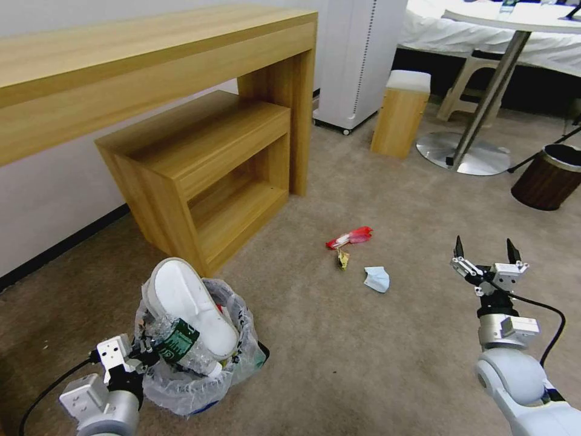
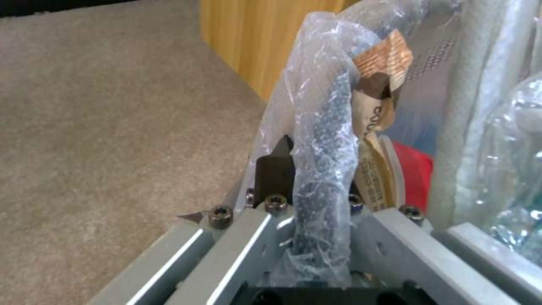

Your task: Pick up the trash bin and place the garbage on the floor into it.

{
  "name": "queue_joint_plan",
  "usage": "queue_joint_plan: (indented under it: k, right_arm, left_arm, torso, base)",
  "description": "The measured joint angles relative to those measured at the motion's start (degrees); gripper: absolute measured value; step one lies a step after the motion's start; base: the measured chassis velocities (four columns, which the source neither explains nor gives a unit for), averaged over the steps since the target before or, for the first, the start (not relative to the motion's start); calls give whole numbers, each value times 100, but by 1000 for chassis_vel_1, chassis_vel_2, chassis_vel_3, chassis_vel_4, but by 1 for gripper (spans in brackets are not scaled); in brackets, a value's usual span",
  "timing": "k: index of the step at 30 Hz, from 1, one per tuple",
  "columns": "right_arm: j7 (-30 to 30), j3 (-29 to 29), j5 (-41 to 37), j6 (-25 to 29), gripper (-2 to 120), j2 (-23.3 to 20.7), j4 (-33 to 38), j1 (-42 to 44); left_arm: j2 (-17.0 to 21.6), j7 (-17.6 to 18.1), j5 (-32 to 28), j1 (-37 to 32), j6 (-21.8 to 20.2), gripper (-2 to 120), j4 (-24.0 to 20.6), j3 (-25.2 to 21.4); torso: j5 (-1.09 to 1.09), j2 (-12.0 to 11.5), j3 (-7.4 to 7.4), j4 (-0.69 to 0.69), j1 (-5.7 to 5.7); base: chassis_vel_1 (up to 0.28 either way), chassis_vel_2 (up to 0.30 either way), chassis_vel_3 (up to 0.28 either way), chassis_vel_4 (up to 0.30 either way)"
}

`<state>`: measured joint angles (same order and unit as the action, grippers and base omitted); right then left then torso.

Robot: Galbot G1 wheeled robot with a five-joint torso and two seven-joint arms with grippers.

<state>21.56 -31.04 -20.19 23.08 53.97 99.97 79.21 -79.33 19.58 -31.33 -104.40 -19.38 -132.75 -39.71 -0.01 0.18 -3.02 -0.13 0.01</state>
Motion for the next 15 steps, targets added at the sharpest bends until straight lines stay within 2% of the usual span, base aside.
queue_joint_plan:
  k: [7,15]
  right_arm:
    - [-87,-6,10,194,100,34,16,30]
    - [-355,-96,232,596,100,87,-44,-12]
  left_arm:
    - [13,-8,12,-43,12,0,-15,11]
    - [2,-26,30,-25,25,0,-20,38]
  torso:
    - [0,0,0,0,0]
    - [0,0,0,1,0]
  base:
    - [-43,-48,-47,-49]
    - [0,0,0,0]
